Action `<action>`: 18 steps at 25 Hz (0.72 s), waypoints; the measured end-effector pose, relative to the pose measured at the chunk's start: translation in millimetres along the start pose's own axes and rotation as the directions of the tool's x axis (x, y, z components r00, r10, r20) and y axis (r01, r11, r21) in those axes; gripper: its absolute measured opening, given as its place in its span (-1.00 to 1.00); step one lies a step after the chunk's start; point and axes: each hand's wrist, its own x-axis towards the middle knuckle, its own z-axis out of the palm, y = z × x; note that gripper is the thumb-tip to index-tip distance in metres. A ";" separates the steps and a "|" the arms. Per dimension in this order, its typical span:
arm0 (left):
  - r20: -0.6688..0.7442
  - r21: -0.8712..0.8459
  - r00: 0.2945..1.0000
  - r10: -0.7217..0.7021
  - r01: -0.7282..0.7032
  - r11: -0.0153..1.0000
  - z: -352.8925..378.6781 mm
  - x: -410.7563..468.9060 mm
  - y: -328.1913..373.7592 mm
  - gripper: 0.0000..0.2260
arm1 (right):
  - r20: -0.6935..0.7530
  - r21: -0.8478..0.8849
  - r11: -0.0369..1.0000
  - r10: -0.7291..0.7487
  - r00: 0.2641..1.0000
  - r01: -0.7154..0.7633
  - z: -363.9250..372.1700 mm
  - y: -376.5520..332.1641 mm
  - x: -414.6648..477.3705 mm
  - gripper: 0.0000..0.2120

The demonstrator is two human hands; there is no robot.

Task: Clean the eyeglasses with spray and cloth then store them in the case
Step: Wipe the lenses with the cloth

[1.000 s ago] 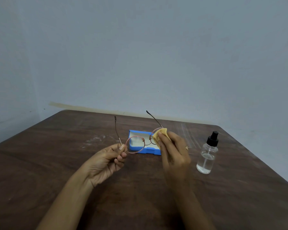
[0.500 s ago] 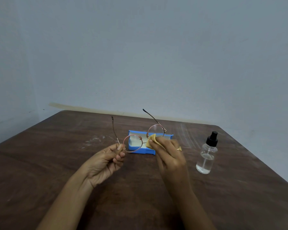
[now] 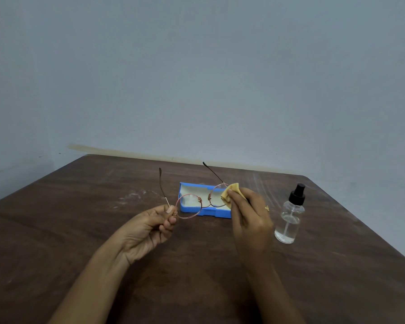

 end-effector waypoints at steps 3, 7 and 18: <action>-0.002 0.033 1.000 -0.007 0.007 0.999 0.3 0.1 0.7 -0.95 | 0.007 0.000 1.000 -0.017 1.000 0.017 0.2 -1.8 1.5 -0.77; -0.007 0.033 1.000 -0.011 0.011 0.999 -0.6 1.4 1.1 -0.83 | 0.083 0.026 0.992 -0.125 0.989 0.124 -1.5 -7.3 3.4 -0.75; -0.011 -0.105 1.000 0.021 -0.022 0.994 2.0 -0.4 3.3 -0.86 | 0.160 0.037 0.993 -0.120 0.980 0.116 -1.0 -10.2 0.0 -0.76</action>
